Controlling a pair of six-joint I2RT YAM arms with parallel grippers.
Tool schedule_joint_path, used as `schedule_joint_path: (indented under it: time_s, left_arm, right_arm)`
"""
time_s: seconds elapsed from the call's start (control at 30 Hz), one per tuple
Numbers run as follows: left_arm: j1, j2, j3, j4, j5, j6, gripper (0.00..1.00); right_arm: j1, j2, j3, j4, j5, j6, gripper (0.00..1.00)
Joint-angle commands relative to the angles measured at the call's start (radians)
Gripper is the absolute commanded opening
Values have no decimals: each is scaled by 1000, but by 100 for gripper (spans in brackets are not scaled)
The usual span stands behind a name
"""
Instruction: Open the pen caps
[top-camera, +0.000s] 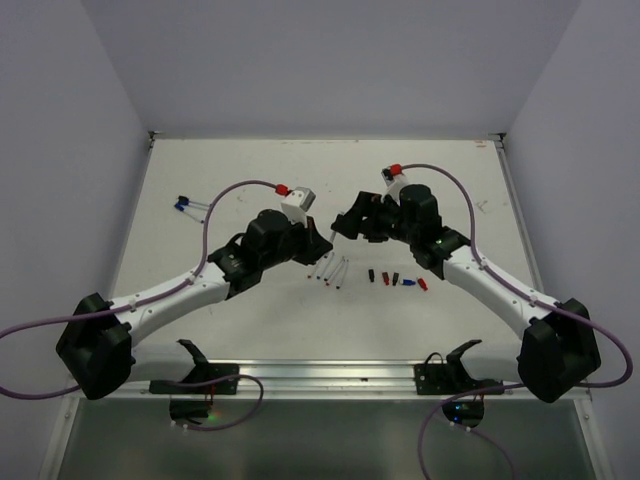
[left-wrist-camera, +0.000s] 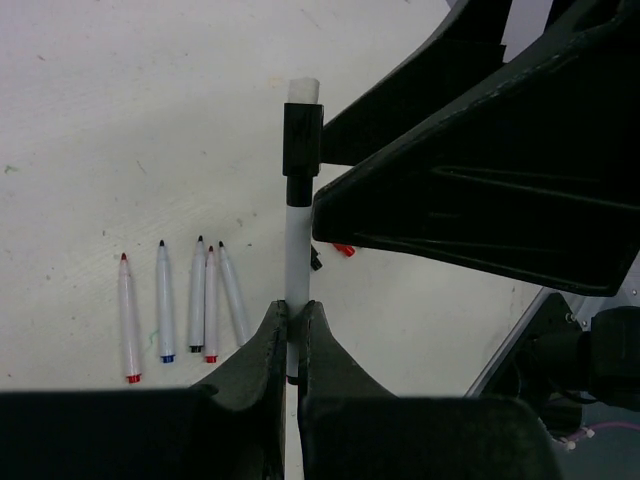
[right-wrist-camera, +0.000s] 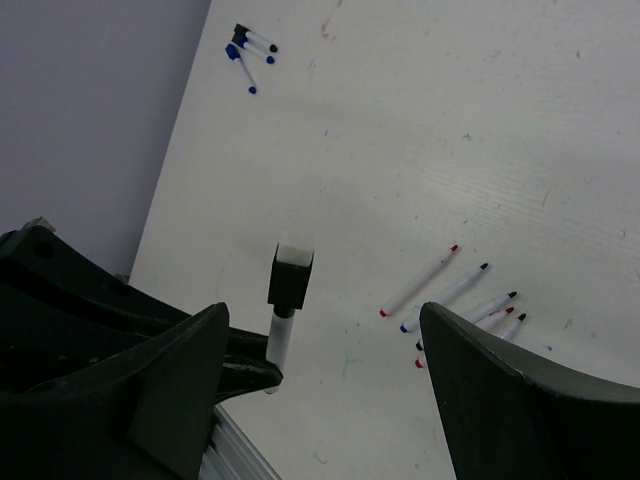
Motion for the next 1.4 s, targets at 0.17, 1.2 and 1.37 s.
schedule_joint_path:
  time_s: [0.17, 1.2, 1.37]
  left_arm:
    - [-44, 21, 19, 66, -39, -7, 0]
    - [-133, 38, 48, 12, -126, -7, 0]
    - [-135, 41, 43, 14, -125, -9, 0]
  right_arm:
    - [9, 20, 19, 86, -2, 37, 73]
    - [53, 69, 29, 79, 141, 27, 24]
    - [56, 73, 39, 73, 129, 21, 0]
